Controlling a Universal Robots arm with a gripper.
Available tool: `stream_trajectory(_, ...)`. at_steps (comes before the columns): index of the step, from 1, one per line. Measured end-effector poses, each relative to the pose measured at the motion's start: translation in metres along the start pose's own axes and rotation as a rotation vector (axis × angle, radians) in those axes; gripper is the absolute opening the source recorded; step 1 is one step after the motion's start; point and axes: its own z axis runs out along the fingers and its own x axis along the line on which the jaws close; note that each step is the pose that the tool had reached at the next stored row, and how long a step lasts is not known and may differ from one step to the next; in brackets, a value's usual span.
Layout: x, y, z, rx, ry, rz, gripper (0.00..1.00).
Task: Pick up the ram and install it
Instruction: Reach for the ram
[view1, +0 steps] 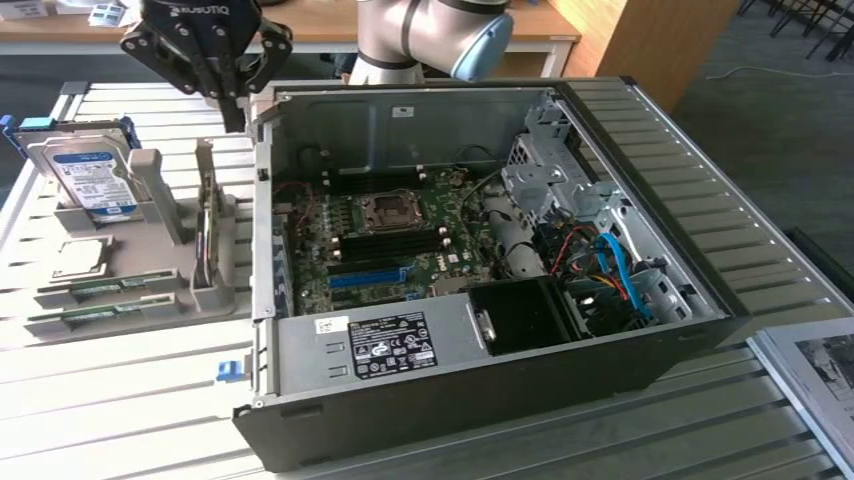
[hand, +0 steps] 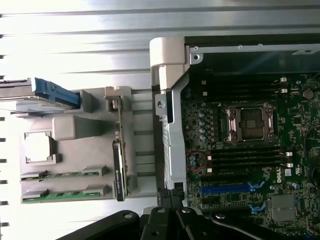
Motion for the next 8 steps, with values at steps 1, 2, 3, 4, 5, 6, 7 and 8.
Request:
stream_trajectory(1, 0.002, -0.0001, 0.0000, 0.0000, 0.0000, 0.000, 0.10)
stream_trajectory(2, 0.004, -0.0003, -0.0001, 0.0000, -0.0001, 0.000, 0.10)
stream_trajectory(3, 0.006, -0.0005, -0.0001, -0.0001, -0.0001, 0.000, 0.10)
stream_trajectory(4, 0.008, -0.0006, -0.0002, -0.0001, -0.0001, 0.000, 0.10)
stream_trajectory(5, 0.010, -0.0008, -0.0002, -0.0001, -0.0001, 0.000, 0.10)
stream_trajectory(6, 0.012, -0.0009, -0.0003, 0.0000, -0.0001, 0.000, 0.10)
stream_trajectory(7, 0.014, -0.0011, -0.0004, 0.0000, -0.0001, 0.000, 0.10)
stream_trajectory(8, 0.017, -0.0012, -0.0005, 0.0000, 0.0000, 0.000, 0.10)
